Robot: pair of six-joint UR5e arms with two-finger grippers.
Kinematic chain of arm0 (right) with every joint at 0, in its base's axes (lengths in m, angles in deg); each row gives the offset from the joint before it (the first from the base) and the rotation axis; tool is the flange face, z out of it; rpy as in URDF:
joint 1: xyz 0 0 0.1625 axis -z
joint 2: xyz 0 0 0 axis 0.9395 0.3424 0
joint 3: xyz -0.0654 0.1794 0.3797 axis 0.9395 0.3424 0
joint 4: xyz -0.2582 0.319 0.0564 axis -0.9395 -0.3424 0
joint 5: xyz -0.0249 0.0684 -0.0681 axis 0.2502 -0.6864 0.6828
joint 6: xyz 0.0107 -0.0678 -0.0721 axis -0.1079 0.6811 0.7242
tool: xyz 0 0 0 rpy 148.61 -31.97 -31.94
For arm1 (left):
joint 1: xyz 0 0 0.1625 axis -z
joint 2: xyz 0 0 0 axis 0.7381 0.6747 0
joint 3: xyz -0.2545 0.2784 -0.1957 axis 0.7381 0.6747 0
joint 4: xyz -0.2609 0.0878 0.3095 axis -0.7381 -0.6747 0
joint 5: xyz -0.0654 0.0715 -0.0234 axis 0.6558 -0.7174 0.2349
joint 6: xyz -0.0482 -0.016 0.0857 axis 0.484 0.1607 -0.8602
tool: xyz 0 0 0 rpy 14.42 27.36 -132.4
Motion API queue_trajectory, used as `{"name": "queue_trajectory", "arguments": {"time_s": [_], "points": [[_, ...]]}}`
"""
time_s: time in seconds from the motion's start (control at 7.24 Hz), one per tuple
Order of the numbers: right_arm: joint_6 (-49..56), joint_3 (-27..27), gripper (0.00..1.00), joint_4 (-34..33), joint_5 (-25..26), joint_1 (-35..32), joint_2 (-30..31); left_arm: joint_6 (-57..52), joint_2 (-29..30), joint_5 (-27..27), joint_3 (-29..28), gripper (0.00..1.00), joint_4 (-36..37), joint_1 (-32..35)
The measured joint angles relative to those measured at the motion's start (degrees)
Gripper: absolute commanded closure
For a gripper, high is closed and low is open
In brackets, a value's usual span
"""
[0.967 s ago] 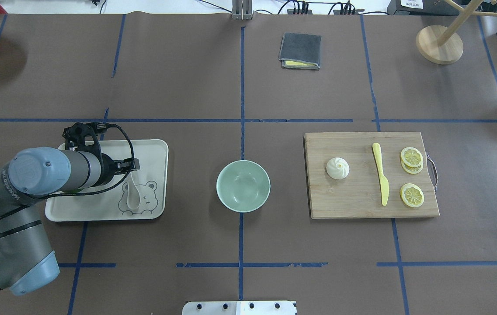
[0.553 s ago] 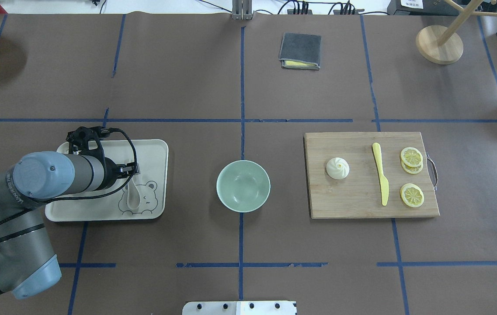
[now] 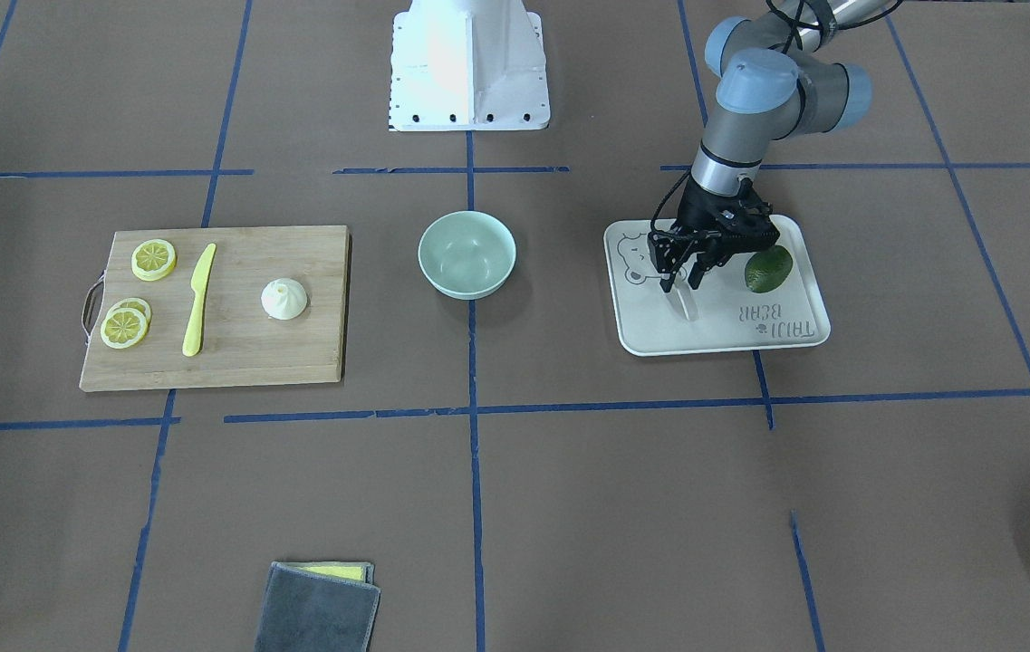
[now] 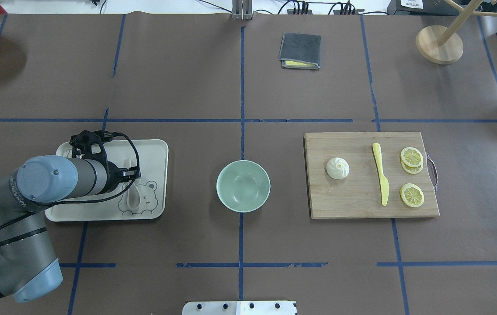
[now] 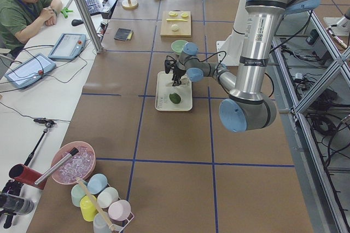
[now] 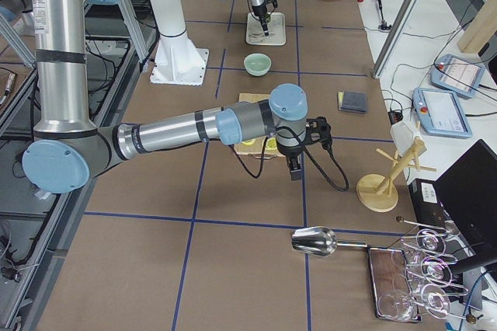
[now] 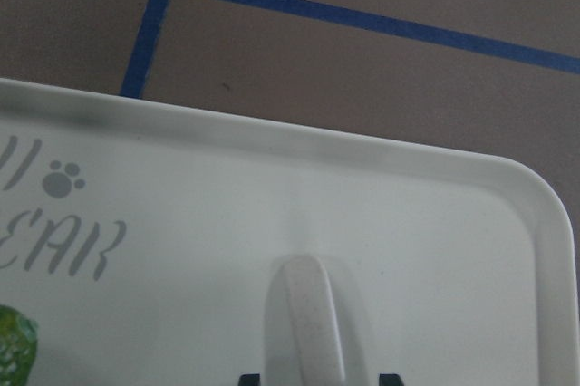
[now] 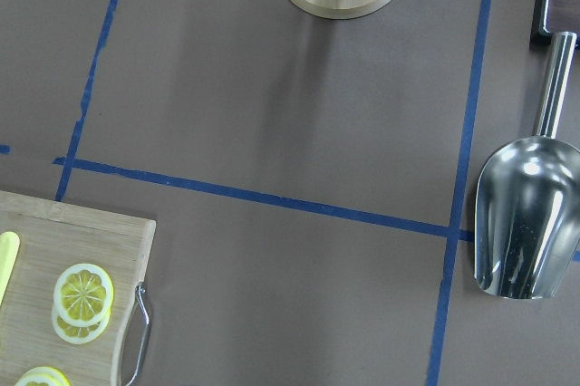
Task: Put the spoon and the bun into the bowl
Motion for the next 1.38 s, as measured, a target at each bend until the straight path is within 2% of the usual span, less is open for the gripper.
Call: {"name": "queue_trajectory", "arguments": {"time_s": [0.14, 0.28, 0.97, 1.11, 1.38], "points": [[0.0, 0.04, 0.0, 0.0, 0.0, 0.0, 0.01, 0.0, 0.02, 0.0, 0.01, 0.94, 0.0, -0.11], [0.0, 0.06, 0.0, 0.0, 0.0, 0.0, 0.03, 0.0, 0.06, 0.02, 0.1, 1.0, 0.0, -0.14], [-0.06, 0.0, 0.0, 0.0, -0.08, 0.0, 0.06, 4.38, 1.91, -0.03, 2.95, 1.0, 1.2, 0.25], [-0.08, -0.07, 0.0, 0.0, -0.08, 0.0, 0.06, 8.68, 6.17, -0.5, 2.92, 1.0, 6.26, 0.12], [-0.14, -0.24, 0.0, 0.0, -0.62, 0.01, 0.06, 18.84, 19.48, -2.54, 1.61, 1.0, 21.87, -1.38]]}}
